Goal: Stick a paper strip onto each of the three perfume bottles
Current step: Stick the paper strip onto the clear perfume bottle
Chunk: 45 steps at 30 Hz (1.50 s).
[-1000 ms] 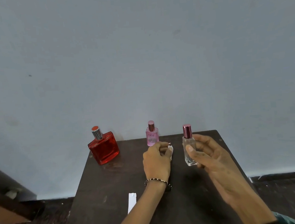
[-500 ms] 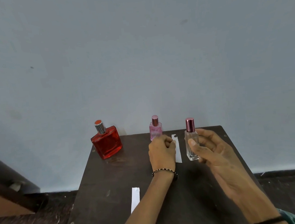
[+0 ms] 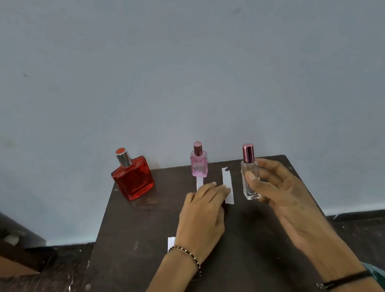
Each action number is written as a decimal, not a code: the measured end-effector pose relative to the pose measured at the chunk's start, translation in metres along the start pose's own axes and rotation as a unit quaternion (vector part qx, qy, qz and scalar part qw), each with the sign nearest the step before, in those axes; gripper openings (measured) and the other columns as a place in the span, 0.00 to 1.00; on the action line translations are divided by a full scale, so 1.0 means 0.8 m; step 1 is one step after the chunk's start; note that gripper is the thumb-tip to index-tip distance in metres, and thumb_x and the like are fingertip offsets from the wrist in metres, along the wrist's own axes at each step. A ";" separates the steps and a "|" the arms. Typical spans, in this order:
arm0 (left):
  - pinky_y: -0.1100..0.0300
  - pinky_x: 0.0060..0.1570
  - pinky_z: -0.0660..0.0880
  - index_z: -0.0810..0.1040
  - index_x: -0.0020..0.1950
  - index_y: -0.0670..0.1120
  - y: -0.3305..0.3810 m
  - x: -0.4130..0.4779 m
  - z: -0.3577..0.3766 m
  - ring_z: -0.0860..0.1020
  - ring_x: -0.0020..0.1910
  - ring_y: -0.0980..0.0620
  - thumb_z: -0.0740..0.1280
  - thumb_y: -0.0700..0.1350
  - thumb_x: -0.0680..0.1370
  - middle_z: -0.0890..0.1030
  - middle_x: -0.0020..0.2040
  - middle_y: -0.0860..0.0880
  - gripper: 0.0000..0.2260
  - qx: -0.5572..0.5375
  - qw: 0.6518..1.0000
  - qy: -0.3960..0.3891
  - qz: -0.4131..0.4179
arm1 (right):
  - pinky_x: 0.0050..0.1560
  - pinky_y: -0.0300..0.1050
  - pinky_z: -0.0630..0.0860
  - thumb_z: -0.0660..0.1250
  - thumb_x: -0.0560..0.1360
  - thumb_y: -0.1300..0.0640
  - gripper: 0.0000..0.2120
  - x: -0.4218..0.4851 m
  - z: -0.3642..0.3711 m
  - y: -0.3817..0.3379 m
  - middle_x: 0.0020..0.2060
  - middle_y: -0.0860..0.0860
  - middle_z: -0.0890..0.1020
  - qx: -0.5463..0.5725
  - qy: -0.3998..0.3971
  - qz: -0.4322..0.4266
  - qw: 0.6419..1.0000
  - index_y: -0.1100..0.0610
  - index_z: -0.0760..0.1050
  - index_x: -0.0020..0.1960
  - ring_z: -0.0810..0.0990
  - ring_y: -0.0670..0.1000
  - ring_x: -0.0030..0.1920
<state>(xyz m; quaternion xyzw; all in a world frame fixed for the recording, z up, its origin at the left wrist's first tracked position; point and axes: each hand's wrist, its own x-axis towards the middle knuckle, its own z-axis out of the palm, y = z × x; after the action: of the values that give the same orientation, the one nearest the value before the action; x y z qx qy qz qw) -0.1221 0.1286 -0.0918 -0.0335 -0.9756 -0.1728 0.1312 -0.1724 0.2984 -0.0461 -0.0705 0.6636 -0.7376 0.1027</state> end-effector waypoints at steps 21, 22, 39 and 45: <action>0.52 0.63 0.75 0.78 0.65 0.52 -0.004 0.013 0.036 0.74 0.69 0.53 0.53 0.53 0.80 0.80 0.64 0.55 0.20 0.066 0.997 0.027 0.021 | 0.56 0.46 0.79 0.73 0.72 0.46 0.20 0.105 0.029 0.020 0.58 0.44 0.81 -0.277 -0.009 -0.087 0.957 0.44 0.70 0.59 0.82 0.46 0.55; 0.52 0.62 0.75 0.78 0.66 0.52 -0.004 0.013 0.036 0.74 0.69 0.53 0.54 0.53 0.80 0.80 0.64 0.56 0.20 0.065 0.997 0.029 0.022 | 0.58 0.48 0.79 0.73 0.72 0.45 0.21 0.111 0.032 0.022 0.59 0.45 0.81 -0.283 -0.018 -0.086 0.955 0.46 0.70 0.60 0.82 0.47 0.55; 0.52 0.64 0.72 0.76 0.67 0.53 -0.010 0.013 0.039 0.73 0.70 0.54 0.53 0.52 0.80 0.79 0.66 0.56 0.19 0.024 0.999 0.037 0.018 | 0.52 0.37 0.75 0.72 0.73 0.47 0.21 0.120 0.033 0.032 0.59 0.45 0.81 -0.308 -0.055 -0.082 0.946 0.48 0.69 0.62 0.81 0.44 0.55; 0.49 0.68 0.69 0.74 0.70 0.52 -0.009 0.012 0.043 0.70 0.72 0.54 0.57 0.52 0.81 0.77 0.68 0.54 0.18 0.006 0.999 0.036 0.010 | 0.54 0.35 0.73 0.73 0.73 0.49 0.24 0.118 0.026 0.034 0.61 0.43 0.78 -0.312 -0.064 -0.070 0.945 0.47 0.67 0.64 0.79 0.45 0.59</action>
<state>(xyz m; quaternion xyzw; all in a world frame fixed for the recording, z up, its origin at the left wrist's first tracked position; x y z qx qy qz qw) -0.1409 0.1336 -0.1228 -0.0365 -0.9709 -0.1669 0.1678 -0.2573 0.2525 -0.0735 -0.1921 0.8460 -0.4930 0.0664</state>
